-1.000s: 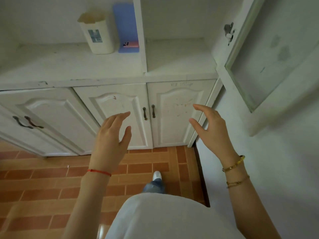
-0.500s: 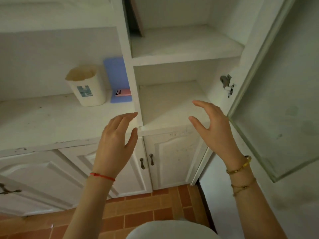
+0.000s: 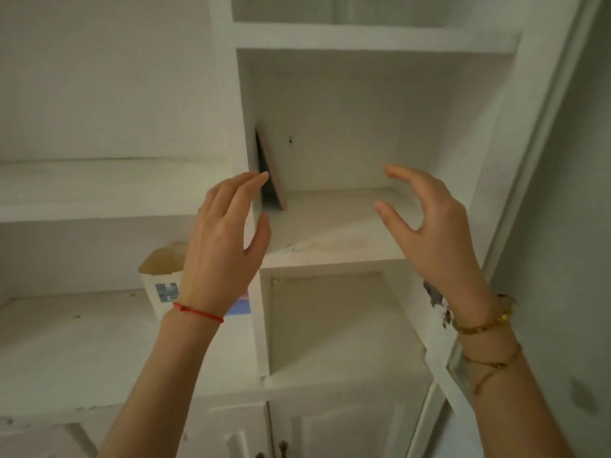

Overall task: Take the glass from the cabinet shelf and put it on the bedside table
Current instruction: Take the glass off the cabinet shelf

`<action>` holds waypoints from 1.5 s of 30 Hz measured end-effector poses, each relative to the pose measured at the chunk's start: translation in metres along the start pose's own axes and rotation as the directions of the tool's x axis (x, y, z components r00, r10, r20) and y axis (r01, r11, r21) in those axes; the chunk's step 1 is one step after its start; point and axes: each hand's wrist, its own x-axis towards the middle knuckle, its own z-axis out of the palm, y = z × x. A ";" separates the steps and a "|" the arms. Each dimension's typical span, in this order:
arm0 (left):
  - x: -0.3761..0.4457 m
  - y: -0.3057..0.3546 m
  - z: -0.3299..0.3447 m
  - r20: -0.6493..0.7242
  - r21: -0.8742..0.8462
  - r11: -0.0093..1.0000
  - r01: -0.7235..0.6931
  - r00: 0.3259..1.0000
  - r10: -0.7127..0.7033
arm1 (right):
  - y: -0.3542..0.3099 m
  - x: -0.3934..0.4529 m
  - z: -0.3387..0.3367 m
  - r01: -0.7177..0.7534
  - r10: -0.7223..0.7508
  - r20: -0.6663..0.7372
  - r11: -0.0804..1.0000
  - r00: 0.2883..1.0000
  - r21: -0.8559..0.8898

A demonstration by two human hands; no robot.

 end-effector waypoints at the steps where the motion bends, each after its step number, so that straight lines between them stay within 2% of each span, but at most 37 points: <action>1: 0.014 0.000 -0.002 -0.029 0.007 1.000 -0.020 0.999 0.021 | -0.002 0.014 -0.004 0.032 -0.032 -0.030 0.999 0.999 -0.004; 7: 0.089 0.004 -0.013 -0.200 0.042 0.995 -0.095 0.975 0.102 | -0.017 0.094 -0.031 0.193 -0.192 -0.201 0.981 0.961 -0.017; 11: 0.135 0.009 -0.025 -0.281 0.080 0.990 -0.117 0.950 0.135 | -0.028 0.143 -0.047 0.251 -0.254 -0.267 0.967 0.930 -0.044; 14: 0.163 0.014 -0.030 -0.319 0.101 0.989 -0.106 0.938 0.133 | -0.035 0.177 -0.055 0.253 -0.263 -0.267 0.965 0.927 -0.070; 20: 0.180 0.011 -0.012 -0.354 0.112 0.994 -0.021 0.933 0.060 | -0.036 0.227 -0.045 0.156 -0.170 -0.143 0.983 0.975 -0.100; 25: 0.178 0.001 0.004 -0.399 0.021 1.000 0.015 0.917 -0.005 | -0.032 0.248 -0.029 0.097 -0.104 -0.048 0.989 0.993 -0.115; 33: 0.188 -0.002 0.015 -0.441 -0.124 0.992 -0.006 0.896 -0.050 | -0.027 0.271 -0.013 0.019 -0.018 0.009 0.992 1.000 -0.123; 38: 0.194 -0.005 0.024 -0.515 -0.082 0.997 0.007 0.856 -0.048 | -0.021 0.279 -0.003 -0.028 0.028 0.006 0.994 1.000 -0.101; 45: 0.194 -0.012 0.030 -0.563 -0.044 0.999 -0.013 0.826 -0.014 | -0.014 0.293 0.001 -0.176 0.186 0.107 0.980 0.977 -0.097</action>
